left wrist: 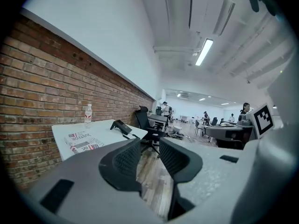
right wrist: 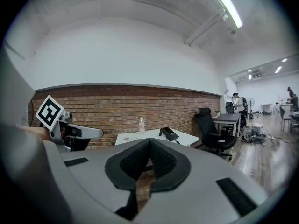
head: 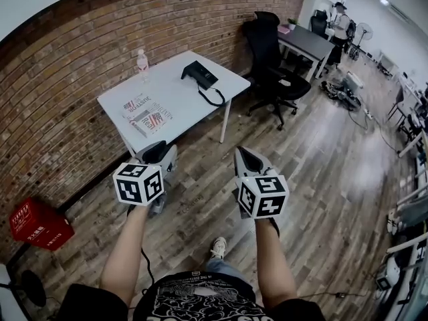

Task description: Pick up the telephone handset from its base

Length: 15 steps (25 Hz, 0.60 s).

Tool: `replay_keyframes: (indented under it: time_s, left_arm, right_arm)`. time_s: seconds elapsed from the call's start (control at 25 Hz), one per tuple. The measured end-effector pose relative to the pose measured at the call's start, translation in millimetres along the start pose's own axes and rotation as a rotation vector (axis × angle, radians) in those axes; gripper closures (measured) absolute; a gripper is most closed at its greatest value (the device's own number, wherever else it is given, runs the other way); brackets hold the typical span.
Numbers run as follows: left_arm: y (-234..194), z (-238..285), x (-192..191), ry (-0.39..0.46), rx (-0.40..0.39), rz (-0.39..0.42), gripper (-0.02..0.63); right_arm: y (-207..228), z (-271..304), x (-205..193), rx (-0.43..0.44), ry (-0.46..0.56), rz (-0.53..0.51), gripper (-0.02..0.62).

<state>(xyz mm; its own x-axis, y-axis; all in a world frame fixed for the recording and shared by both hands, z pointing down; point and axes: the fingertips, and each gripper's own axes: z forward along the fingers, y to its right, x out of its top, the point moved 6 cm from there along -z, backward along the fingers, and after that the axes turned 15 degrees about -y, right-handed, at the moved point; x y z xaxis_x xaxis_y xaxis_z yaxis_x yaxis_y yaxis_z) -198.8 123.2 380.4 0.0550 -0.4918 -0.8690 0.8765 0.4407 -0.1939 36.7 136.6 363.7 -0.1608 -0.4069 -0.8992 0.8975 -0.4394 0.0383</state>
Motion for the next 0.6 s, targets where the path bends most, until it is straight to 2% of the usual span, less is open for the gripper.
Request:
replay_keyframes:
  time_s: [0.32, 0.6]
  left_arm:
    - [3.6, 87.5, 58.8, 0.003, 0.025, -0.039, 0.448]
    - [9.3, 149.9, 90.3, 0.006, 0.040, -0.052, 0.423]
  right_arm:
    - [87.5, 53.8, 45.7, 0.041, 0.009, -0.018, 0.595]
    - [145.9, 87.6, 65.3, 0.058, 0.007, -0.030, 0.595]
